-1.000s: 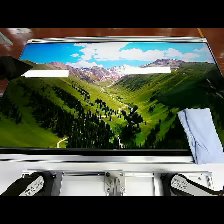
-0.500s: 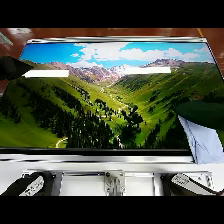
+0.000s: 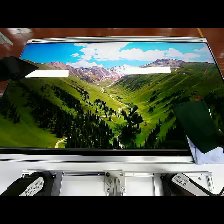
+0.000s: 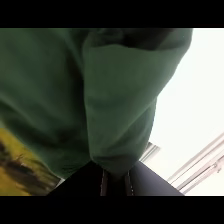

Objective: Fold the shirts.

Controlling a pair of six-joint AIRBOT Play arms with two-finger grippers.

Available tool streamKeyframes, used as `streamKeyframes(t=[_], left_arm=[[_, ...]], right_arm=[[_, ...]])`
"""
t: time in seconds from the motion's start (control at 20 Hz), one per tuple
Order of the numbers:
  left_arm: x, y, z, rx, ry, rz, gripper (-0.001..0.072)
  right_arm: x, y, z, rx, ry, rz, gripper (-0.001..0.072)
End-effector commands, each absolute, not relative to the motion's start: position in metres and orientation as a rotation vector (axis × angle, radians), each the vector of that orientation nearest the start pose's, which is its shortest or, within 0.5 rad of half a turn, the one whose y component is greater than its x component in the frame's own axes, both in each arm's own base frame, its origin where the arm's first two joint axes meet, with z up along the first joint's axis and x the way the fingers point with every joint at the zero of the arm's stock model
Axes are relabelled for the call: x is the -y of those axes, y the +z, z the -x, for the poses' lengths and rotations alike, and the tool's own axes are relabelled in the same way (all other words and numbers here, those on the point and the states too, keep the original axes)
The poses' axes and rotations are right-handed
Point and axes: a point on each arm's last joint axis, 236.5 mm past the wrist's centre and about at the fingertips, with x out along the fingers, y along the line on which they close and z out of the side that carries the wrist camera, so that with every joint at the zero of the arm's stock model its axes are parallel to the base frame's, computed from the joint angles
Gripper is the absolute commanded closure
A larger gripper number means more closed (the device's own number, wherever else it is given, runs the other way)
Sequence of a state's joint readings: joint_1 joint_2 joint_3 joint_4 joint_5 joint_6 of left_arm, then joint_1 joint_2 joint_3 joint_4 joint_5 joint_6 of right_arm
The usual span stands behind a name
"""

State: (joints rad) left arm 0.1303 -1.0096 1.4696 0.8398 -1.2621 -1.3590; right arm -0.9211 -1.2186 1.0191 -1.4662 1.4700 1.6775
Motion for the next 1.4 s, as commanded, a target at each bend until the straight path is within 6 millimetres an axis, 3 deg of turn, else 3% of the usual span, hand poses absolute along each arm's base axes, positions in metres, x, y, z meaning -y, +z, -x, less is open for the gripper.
streamKeyframes(t=[0.0, 0.05, 0.1, 0.25, 0.4, 0.5, 0.6, 0.7, 0.75, 0.8, 0.9, 0.95, 1.0, 1.05, 1.15, 1.35], left_arm=[[0.106, 0.277, -0.368, -0.671, -0.526, 0.335, 0.0663], [0.106, 0.277, -0.368, -0.671, -0.526, 0.335, 0.0663], [0.106, 0.277, -0.368, -0.671, -0.526, 0.335, 0.0663], [0.106, 0.276, -0.369, -0.674, -0.525, 0.336, 0.0663], [0.105, 0.272, -0.372, -0.685, -0.524, 0.34, 0.0663], [0.105, 0.265, -0.377, -0.702, -0.522, 0.348, 0.0663], [0.107, 0.253, -0.383, -0.733, -0.522, 0.342, 0.0664], [0.112, 0.228, -0.387, -0.8, -0.499, 0.253, 0.0665], [0.113, 0.209, -0.388, -0.853, -0.454, 0.197, 0.0665], [0.113, 0.188, -0.388, -0.918, -0.395, 0.124, 0.0666], [0.116, 0.149, -0.382, -1.045, -0.29, -0.023, 0.0662], [0.124, 0.131, -0.376, -1.11, -0.291, -0.098, 0.0532], [0.136, 0.116, -0.369, -1.169, -0.314, -0.136, 0.0195], [0.144, 0.102, -0.364, -1.221, -0.324, -0.15, 0.0019], [0.151, 0.078, -0.362, -1.298, -0.326, -0.165, 0.0023], [0.153, 0.051, -0.364, -1.372, -0.319, -0.18, 0.0031]], right_arm=[[0.192, -0.052, -0.168, -1.469, -0.8, -0.984, 0.0477], [0.192, -0.056, -0.163, -1.48, -0.808, -0.971, 0.0229], [0.196, -0.056, -0.157, -1.497, -0.826, -0.944, 0.0176], [0.216, -0.04, -0.128, -1.53, -0.93, -0.798, 0.0175], [0.255, 0.014, -0.12, -1.409, -1.05, -0.617, 0.0176], [0.282, 0.071, -0.15, -1.185, -1.062, -0.531, 0.0177], [0.287, 0.139, -0.215, -0.897, -0.921, -0.399, 0.0177], [0.248, 0.194, -0.284, -0.69, -0.684, -0.297, 0.0177], [0.211, 0.205, -0.314, -0.659, -0.54, -0.252, 0.0177], [0.172, 0.201, -0.334, -0.687, -0.405, -0.213, 0.0176], [0.103, 0.169, -0.352, -0.838, -0.201, -0.167, 0.0175], [0.079, 0.147, -0.353, -0.933, -0.153, -0.197, 0.0114], [0.063, 0.127, -0.35, -1.028, -0.132, -0.24, 0.0052], [0.05, 0.106, -0.344, -1.128, -0.108, -0.273, 0.0049], [0.032, 0.076, -0.338, -1.272, -0.057, -0.272, 0.0051], [0.02, 0.048, -0.344, -1.359, -0.023, -0.271, 0.0051]])
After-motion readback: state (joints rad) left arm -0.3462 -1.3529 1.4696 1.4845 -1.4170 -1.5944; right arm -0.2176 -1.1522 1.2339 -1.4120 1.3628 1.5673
